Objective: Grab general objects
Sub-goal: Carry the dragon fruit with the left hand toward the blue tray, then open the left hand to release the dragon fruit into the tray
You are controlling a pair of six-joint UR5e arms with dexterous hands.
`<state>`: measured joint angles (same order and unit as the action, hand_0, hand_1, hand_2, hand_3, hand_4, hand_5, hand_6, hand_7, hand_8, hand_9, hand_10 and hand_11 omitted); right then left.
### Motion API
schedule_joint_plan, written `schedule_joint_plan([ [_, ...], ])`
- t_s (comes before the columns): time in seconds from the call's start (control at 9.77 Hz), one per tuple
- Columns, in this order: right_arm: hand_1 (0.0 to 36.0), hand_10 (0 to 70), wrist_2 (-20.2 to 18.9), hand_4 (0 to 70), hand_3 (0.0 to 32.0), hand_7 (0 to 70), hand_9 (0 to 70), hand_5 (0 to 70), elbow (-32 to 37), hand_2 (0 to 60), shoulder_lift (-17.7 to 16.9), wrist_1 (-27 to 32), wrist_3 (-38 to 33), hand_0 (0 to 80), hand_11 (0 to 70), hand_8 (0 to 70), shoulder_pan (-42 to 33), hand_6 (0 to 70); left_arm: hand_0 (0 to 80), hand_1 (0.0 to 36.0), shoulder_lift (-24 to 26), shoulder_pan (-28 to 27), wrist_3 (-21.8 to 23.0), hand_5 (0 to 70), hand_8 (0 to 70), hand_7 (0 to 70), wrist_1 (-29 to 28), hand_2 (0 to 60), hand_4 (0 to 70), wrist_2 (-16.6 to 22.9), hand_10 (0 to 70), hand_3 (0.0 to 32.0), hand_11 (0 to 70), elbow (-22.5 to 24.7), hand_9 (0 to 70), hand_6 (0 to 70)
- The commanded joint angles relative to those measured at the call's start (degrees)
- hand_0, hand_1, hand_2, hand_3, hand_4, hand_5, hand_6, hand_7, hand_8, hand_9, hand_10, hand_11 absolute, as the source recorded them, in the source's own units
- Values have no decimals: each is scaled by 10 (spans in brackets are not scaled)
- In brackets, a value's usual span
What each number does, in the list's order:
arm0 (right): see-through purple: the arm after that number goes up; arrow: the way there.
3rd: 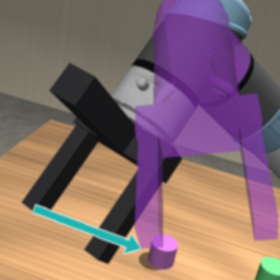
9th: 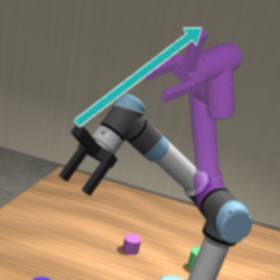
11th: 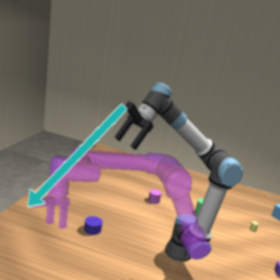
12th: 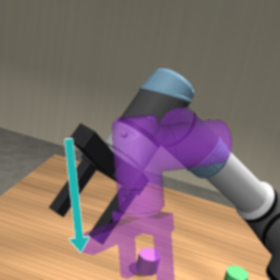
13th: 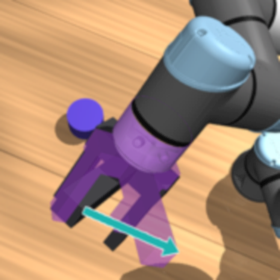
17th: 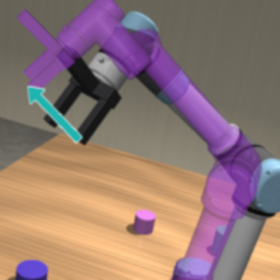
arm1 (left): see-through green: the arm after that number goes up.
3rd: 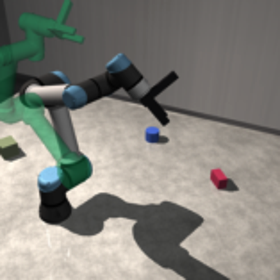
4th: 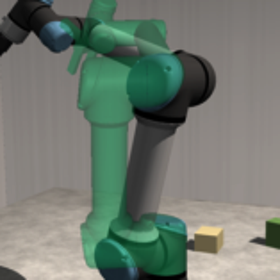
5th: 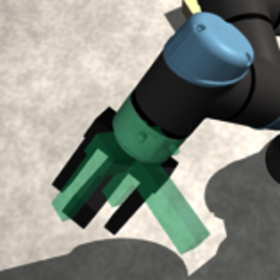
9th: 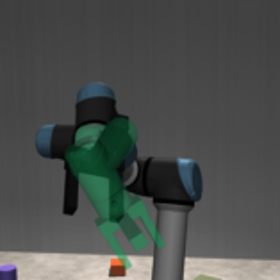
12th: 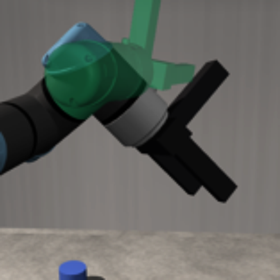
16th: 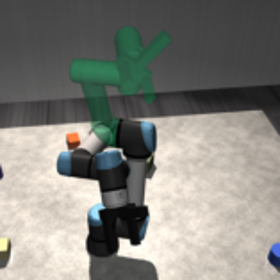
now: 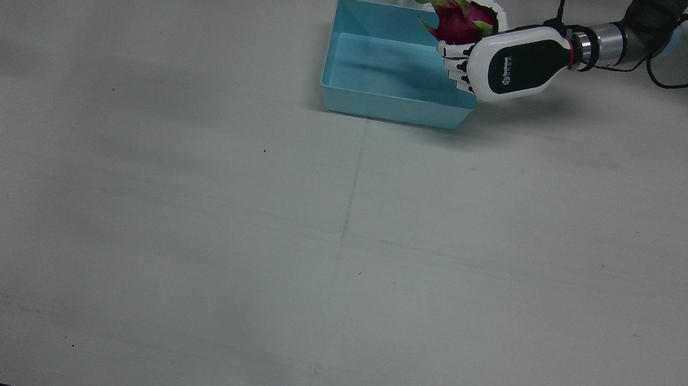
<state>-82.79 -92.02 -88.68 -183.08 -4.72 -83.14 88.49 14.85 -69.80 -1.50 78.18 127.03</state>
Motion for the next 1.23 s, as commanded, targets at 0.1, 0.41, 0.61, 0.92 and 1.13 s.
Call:
schedule_joint_plan([
  [0.1, 0, 0, 0, 0, 0, 0, 0, 0, 0, 0, 0, 0, 0, 0, 0, 0, 0, 0, 478, 79, 31, -33, -14, 0, 65, 144, -3, 0, 0, -10, 0, 284, 0, 1, 14, 0],
  [0.41, 0, 0, 0, 0, 0, 0, 0, 0, 0, 0, 0, 0, 1, 0, 0, 0, 0, 0, 492, 113, 41, -45, -22, 7, 37, 181, -1, 0, 0, -27, 0, 234, 0, 1, 22, 0],
  [0.61, 0, 0, 0, 0, 0, 0, 0, 0, 0, 0, 0, 0, 0, 0, 0, 0, 0, 0, 502, 132, 57, -44, -23, 28, 7, 197, 12, 0, 0, -27, 0, 218, 0, 0, 25, 0],
  [0.92, 0, 0, 0, 0, 0, 0, 0, 0, 0, 0, 0, 0, 0, 0, 0, 0, 0, 0, 580, 243, 62, -39, -22, 61, 2, 210, 34, 38, 0, -27, 0, 216, 0, 1, 28, 0],
  [1.13, 0, 0, 0, 0, 0, 0, 0, 0, 0, 0, 0, 0, 0, 0, 0, 0, 0, 0, 800, 335, 66, -4, -18, 134, 0, 222, 66, 64, 0, -27, 0, 100, 15, 8, 30, 0],
])
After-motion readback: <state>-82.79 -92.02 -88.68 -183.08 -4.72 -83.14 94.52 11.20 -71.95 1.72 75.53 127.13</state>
